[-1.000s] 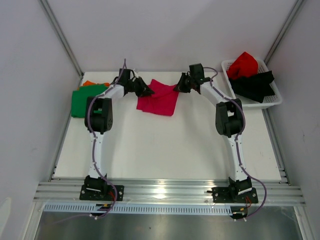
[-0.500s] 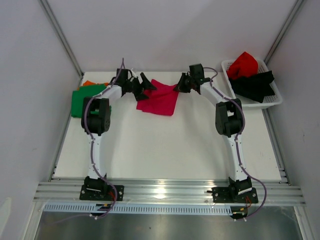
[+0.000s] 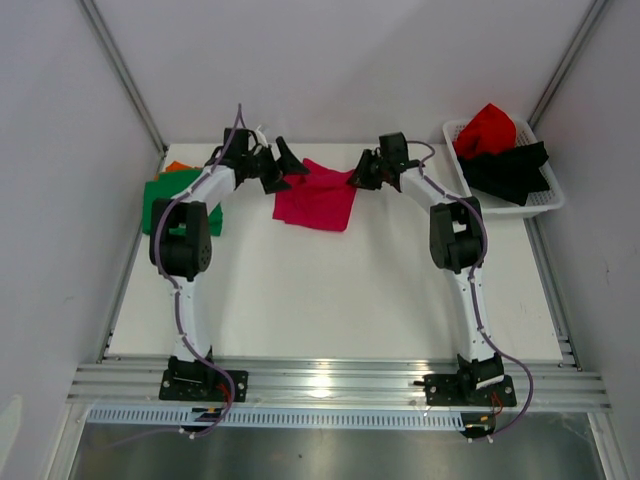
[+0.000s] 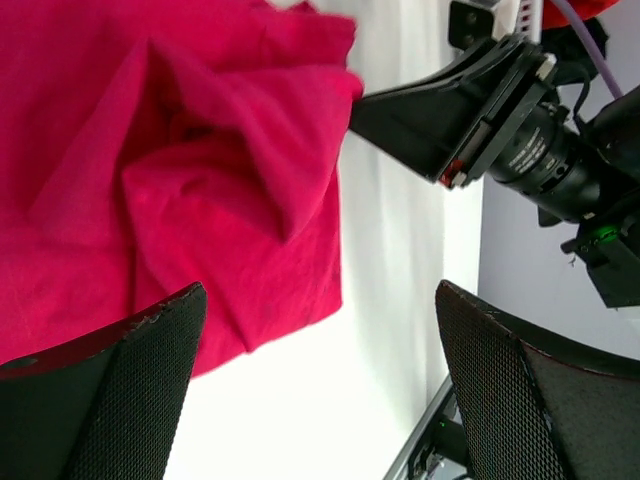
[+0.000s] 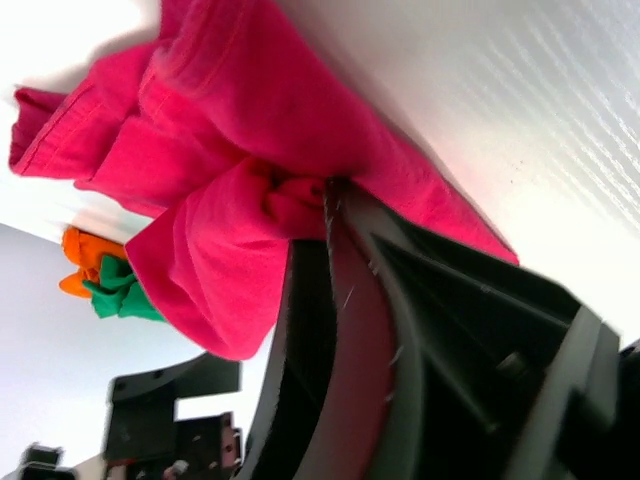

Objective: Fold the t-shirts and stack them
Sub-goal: Fold the long partially folded tshirt into a neat square

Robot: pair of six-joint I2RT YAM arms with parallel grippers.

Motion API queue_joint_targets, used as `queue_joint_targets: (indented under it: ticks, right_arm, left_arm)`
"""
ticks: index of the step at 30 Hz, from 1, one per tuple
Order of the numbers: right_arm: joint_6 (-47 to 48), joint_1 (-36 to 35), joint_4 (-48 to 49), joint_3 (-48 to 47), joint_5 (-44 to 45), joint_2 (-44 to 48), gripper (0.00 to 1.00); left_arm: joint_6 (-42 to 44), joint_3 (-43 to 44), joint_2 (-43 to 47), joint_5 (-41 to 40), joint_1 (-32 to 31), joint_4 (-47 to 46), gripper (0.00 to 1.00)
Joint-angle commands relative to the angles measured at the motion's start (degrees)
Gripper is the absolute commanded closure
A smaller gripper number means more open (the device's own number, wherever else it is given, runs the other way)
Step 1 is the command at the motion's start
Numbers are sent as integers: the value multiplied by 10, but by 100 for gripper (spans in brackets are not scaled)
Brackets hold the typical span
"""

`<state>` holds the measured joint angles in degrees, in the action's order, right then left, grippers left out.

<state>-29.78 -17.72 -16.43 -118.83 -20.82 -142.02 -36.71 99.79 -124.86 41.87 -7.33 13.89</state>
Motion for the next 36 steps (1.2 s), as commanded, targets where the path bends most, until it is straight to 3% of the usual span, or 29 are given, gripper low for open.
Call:
queue_joint_targets:
  ticks: [1,6,12,21,28,36]
  right_arm:
    - [11,2,39,39,13,28,68]
    - [20,3,85,103,32,74,62]
    - [42,1,131,195,46,160,61]
    - [54,-17,146,256,26,249,61]
    - [-1,-72,234,237,-91,192,61]
    - [0,-99,186,106,-108,70,62]
  left_arm:
    - [30,-32,69,-12,6,4,2]
    - [26,-72,99,-8,7,-18,2]
    - [32,-100,104,-6,7,-24,2]
    - [16,-125,104,3,7,-44,2]
    - [-6,-171,145,-7,7,-86,3]
    - [35,-188,237,-89,31,-19,3]
